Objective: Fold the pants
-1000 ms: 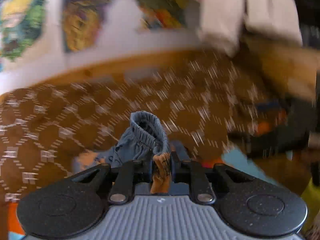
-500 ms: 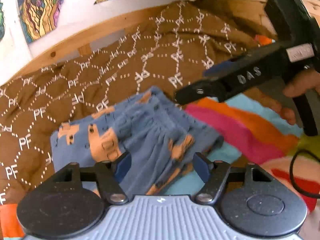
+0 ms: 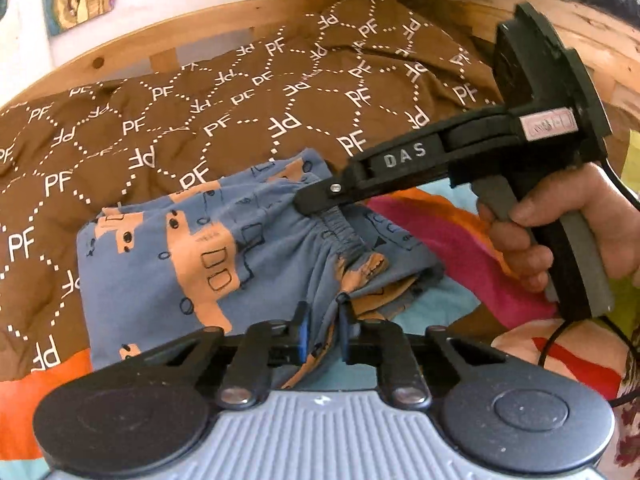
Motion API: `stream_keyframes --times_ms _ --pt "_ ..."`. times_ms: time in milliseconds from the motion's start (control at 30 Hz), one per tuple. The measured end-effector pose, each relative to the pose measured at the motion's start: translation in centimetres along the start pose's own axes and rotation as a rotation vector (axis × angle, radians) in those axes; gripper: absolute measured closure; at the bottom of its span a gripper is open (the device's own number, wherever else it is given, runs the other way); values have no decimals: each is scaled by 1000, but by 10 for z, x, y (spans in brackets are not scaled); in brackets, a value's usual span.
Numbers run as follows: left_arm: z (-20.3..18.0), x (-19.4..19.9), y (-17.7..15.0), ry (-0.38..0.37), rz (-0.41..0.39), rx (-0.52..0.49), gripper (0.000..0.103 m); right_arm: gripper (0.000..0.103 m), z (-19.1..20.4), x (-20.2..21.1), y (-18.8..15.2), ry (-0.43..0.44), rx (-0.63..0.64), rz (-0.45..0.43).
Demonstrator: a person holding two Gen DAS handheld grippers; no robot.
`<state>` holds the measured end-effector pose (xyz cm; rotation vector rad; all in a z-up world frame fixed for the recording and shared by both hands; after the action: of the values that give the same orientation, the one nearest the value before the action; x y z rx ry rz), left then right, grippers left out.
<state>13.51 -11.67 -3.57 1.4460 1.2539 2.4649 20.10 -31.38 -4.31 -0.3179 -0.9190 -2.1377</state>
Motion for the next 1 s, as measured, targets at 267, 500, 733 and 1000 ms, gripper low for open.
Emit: stream_keyframes --times_ms 267,500,733,1000 --pt "1 11 2 -19 -5 -2 87 94 10 13 4 36 5 -18" --pt "4 14 15 -22 -45 35 54 94 6 11 4 24 -19 -5" --pt "-9 -15 27 2 64 -59 77 94 1 8 3 25 -37 3" --pt "-1 -3 28 -11 28 -14 97 94 4 14 4 37 -55 -12"
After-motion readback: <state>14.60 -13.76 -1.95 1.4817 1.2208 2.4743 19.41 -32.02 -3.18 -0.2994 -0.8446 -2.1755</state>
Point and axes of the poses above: each gripper's, at about its wrist camera, not at the fingertips, and x roughly against the way its jaws point, z to its left, y to its top, the point moved 2 cm from there along -x, roughly the way its jaws point, and after that the axes turned 15 degrees about -x, right-handed, at the moved point
